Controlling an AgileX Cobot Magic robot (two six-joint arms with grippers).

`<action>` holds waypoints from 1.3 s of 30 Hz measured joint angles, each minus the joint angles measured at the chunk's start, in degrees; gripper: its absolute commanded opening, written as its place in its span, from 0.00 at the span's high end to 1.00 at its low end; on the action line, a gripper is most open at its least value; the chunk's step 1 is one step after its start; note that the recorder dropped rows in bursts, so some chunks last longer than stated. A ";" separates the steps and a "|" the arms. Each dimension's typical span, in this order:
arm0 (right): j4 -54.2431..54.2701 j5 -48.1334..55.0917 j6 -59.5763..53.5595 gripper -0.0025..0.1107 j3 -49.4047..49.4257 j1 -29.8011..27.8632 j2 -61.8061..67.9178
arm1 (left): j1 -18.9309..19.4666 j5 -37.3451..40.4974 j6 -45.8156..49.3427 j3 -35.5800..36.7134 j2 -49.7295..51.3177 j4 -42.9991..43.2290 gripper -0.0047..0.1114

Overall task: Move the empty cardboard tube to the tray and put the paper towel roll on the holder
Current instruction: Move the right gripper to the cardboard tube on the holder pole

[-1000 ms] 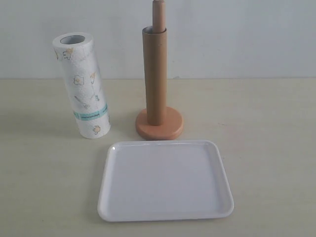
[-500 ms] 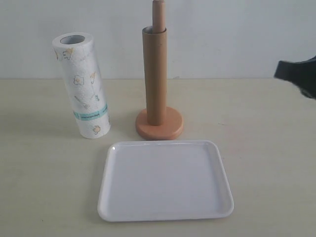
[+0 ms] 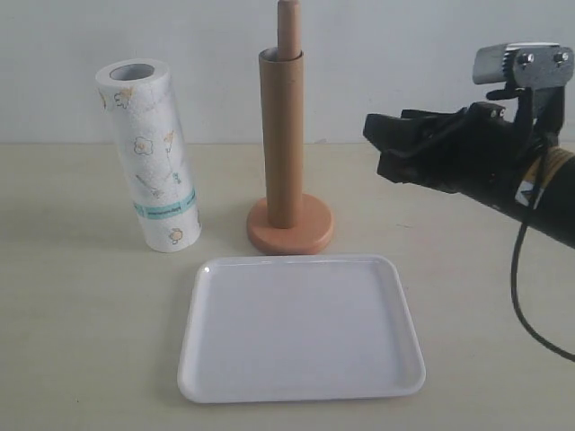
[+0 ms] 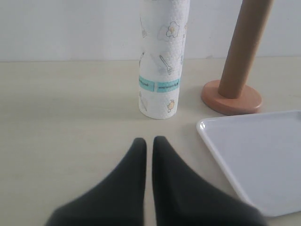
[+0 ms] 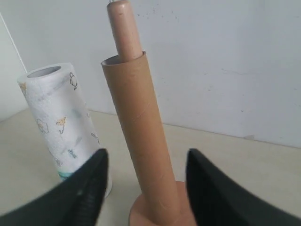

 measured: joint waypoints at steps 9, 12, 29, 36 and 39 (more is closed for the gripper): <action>-1.60 -2.22 -2.69 0.33 -6.65 1.21 9.65 | 0.00 0.00 0.00 0.00 0.00 0.00 0.92; -1.60 -2.22 -2.91 0.33 -8.37 1.32 11.54 | 0.00 0.00 0.11 0.00 0.00 0.00 0.92; -1.83 -2.22 -5.92 0.33 -13.73 1.80 17.50 | 0.00 0.00 0.11 0.00 0.00 0.00 0.92; -1.38 -4.76 -6.32 0.33 -15.96 2.08 20.87 | 0.00 0.00 0.11 0.00 0.00 0.00 0.92; -1.62 -5.68 -7.08 0.33 -17.50 2.94 22.30 | 0.00 0.00 0.11 0.00 0.00 0.00 0.92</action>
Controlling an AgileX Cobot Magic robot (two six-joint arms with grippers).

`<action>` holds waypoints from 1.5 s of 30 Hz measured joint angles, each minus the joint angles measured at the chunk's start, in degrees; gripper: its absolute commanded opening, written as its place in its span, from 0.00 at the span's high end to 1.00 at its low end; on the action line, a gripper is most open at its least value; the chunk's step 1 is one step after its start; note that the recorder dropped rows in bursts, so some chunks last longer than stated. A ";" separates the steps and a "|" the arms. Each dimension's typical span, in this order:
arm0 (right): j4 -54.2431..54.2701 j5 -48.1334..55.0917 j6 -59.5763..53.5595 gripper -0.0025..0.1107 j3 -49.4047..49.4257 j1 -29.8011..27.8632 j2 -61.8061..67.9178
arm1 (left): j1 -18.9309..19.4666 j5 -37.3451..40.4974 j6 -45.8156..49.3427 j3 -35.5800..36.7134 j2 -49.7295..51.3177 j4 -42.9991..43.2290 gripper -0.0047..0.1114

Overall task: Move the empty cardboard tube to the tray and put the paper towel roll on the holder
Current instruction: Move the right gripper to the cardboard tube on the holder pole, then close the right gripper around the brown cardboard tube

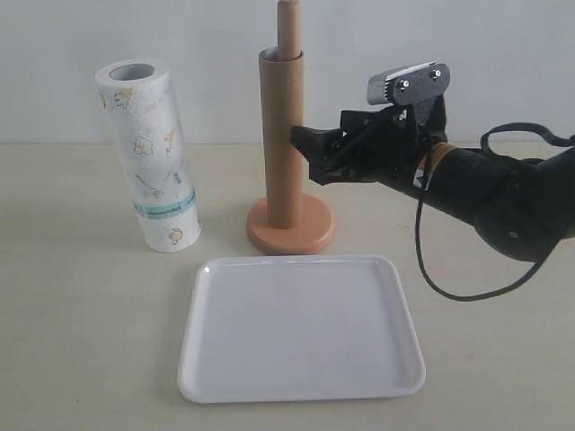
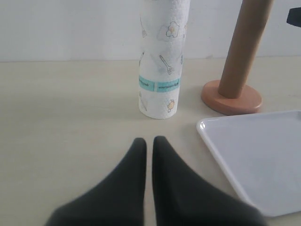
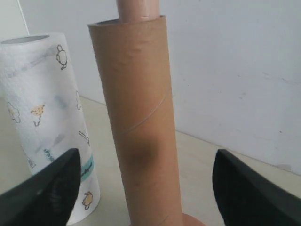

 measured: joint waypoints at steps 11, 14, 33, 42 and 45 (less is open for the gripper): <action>0.63 0.50 -1.49 0.33 -7.23 2.81 5.13 | 0.00 0.00 0.00 0.00 0.00 0.00 0.92; 1.31 1.04 -1.60 0.33 -8.63 2.81 5.93 | 0.00 0.00 0.00 0.00 0.00 0.00 0.92; 3.58 0.89 -1.60 0.33 -14.28 2.81 11.69 | 0.00 0.00 0.00 0.00 0.00 0.00 0.92; 3.71 0.88 -1.60 0.33 -15.80 2.90 13.74 | 0.00 0.00 0.00 0.00 0.00 0.00 0.92; 3.71 0.88 -1.82 0.33 -15.80 2.90 13.78 | 0.00 0.00 0.00 0.00 0.00 0.00 0.92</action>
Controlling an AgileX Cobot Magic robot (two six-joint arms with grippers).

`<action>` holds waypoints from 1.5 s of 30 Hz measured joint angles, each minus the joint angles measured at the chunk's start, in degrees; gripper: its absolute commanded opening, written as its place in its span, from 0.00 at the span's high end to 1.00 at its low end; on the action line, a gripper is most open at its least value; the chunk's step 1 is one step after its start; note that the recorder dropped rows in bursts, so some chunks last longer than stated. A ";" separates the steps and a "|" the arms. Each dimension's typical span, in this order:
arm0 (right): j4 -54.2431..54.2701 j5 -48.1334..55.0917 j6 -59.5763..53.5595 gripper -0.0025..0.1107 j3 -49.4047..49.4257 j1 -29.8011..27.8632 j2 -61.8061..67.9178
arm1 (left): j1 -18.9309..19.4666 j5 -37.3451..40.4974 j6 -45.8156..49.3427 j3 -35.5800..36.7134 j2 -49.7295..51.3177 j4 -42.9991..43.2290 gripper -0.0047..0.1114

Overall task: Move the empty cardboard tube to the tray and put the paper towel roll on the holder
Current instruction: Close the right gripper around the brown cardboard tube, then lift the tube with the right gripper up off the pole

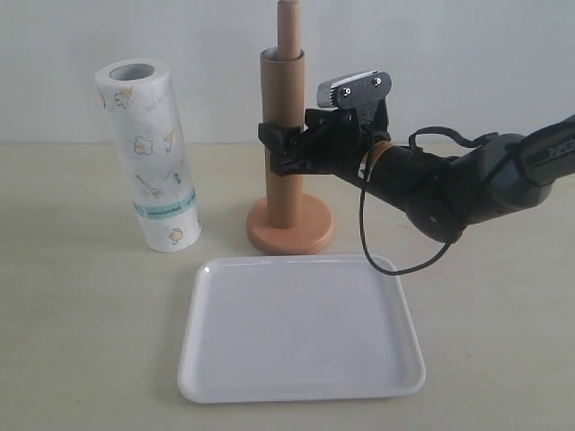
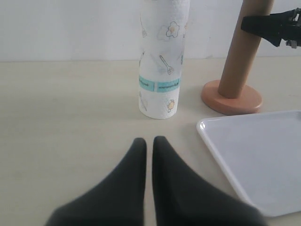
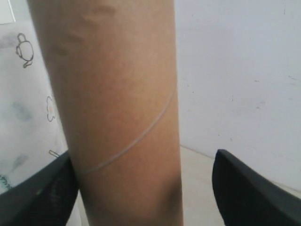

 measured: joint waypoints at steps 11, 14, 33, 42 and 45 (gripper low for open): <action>2.34 2.82 -5.33 0.54 -1.81 2.48 0.09 | 0.00 0.00 0.00 0.00 0.00 0.00 0.92; 2.82 3.09 -5.73 0.84 -1.90 2.56 0.13 | 0.00 0.00 0.00 0.00 0.00 0.00 0.92; 1.37 -2.29 -6.89 0.98 -1.90 2.56 -2.00 | 0.00 0.00 0.00 0.00 0.00 0.00 0.92; -0.51 0.80 -8.01 0.98 -1.90 2.72 -12.49 | 0.00 0.00 0.00 0.00 0.00 0.00 0.92; -0.51 1.30 -8.76 0.98 -1.90 2.72 -15.81 | 0.00 0.00 0.00 0.00 0.00 0.00 0.92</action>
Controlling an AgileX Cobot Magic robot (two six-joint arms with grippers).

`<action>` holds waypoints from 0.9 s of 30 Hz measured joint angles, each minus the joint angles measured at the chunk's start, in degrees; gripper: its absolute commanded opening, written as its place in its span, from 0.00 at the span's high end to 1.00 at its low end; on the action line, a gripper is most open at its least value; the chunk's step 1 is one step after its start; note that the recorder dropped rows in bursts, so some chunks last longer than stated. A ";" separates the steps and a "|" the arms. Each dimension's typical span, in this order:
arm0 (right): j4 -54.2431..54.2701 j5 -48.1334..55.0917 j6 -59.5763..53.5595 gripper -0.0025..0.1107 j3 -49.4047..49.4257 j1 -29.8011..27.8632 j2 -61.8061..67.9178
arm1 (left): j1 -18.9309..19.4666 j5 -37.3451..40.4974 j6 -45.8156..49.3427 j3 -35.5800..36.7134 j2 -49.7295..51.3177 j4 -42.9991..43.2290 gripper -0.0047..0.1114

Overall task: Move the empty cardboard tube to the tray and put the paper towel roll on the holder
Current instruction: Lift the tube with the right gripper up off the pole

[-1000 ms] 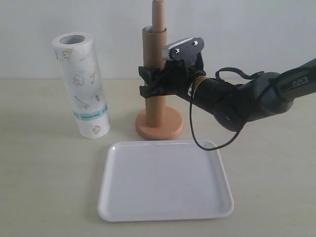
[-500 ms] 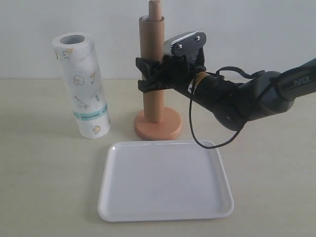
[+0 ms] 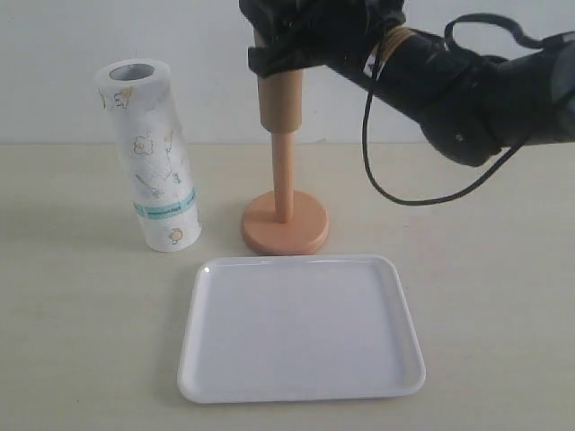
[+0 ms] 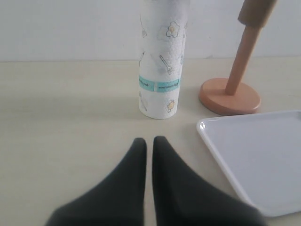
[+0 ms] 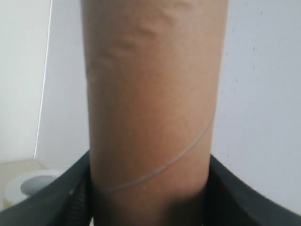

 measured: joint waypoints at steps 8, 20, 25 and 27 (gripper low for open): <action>0.22 0.09 -0.21 0.98 0.00 0.00 -7.03 | 0.00 0.00 0.00 0.00 0.00 0.00 0.92; 2.56 -0.97 0.00 0.98 0.00 0.00 -11.93 | 0.00 0.00 0.00 0.00 0.00 0.00 0.92; 3.14 -2.08 0.15 0.98 0.00 0.00 -14.01 | 0.00 0.00 0.00 0.00 0.00 0.00 0.92; 3.24 -2.04 0.15 0.98 0.00 0.00 -15.65 | 0.00 0.00 0.00 0.00 0.00 0.00 0.92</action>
